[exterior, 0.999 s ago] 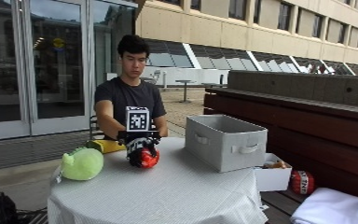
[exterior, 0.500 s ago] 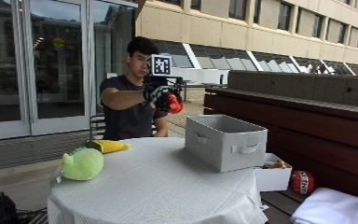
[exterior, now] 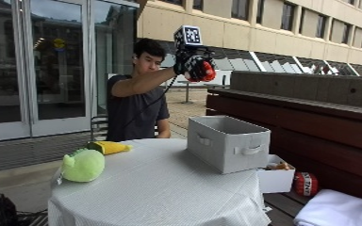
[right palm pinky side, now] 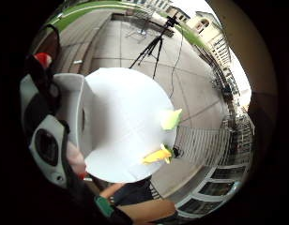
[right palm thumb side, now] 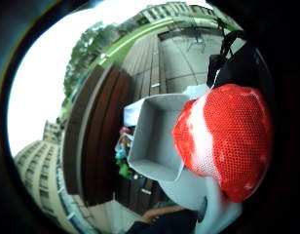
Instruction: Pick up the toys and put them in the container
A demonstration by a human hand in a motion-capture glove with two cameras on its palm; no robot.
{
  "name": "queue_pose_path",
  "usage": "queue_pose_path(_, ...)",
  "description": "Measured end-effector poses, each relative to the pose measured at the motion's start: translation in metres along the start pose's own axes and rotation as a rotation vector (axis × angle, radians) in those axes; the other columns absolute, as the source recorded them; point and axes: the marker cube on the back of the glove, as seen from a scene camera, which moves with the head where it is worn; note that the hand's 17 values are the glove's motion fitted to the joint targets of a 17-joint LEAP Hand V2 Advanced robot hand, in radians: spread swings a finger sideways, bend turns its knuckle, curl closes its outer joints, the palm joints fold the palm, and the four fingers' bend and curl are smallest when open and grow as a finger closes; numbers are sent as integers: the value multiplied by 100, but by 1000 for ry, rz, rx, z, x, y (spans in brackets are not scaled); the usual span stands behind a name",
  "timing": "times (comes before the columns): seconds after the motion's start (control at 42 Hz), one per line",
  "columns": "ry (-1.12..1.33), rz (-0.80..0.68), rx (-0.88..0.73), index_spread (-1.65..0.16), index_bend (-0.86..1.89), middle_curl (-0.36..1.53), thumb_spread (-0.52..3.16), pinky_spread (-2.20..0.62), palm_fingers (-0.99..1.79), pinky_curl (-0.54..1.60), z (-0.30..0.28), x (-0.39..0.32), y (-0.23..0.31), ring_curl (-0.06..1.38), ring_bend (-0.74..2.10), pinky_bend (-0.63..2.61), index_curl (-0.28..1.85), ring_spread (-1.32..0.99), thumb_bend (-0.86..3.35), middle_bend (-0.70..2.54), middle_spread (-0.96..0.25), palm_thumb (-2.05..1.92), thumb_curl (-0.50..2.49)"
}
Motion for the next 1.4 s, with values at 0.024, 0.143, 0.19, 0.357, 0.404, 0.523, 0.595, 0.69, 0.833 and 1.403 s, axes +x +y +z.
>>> queue_pose_path(0.024,6,-5,10,-40,21,59,64,-49,107,38,-2,-8,-2,47,93,88,13,-49,37,37,-48,69,67)
queue_pose_path(0.143,7,-23,43,-40,24,61,64,-49,110,38,-5,-56,0,46,91,86,15,-49,36,34,-49,69,70)
queue_pose_path(0.19,-1,-37,41,-40,25,61,63,-49,111,37,-3,-74,5,46,91,85,16,-49,35,33,-49,69,72)
queue_pose_path(0.357,0,-86,15,-40,24,64,63,-50,110,38,22,-121,18,47,91,85,18,-49,33,31,-51,68,76)
queue_pose_path(0.404,0,-93,2,-40,24,65,63,-50,110,38,31,-130,21,47,90,85,19,-50,33,31,-52,68,77)
queue_pose_path(0.523,-2,-110,-57,-40,24,68,62,-49,112,38,55,-135,17,47,91,84,21,-49,32,30,-53,68,80)
queue_pose_path(0.595,2,-108,-91,-40,24,69,62,-49,112,38,67,-138,19,48,91,84,22,-49,32,30,-53,68,82)
queue_pose_path(0.69,18,-124,-161,-40,8,70,66,-49,96,39,83,-132,15,48,91,90,19,-49,28,26,-52,63,82)
queue_pose_path(0.833,9,-142,-173,-36,4,62,98,-36,20,51,98,-109,-3,49,85,123,13,-33,-3,6,-25,13,61)
queue_pose_path(1.403,150,-43,-84,-30,5,46,98,-2,-21,45,38,40,18,33,57,143,11,-1,-9,17,-1,-10,36)
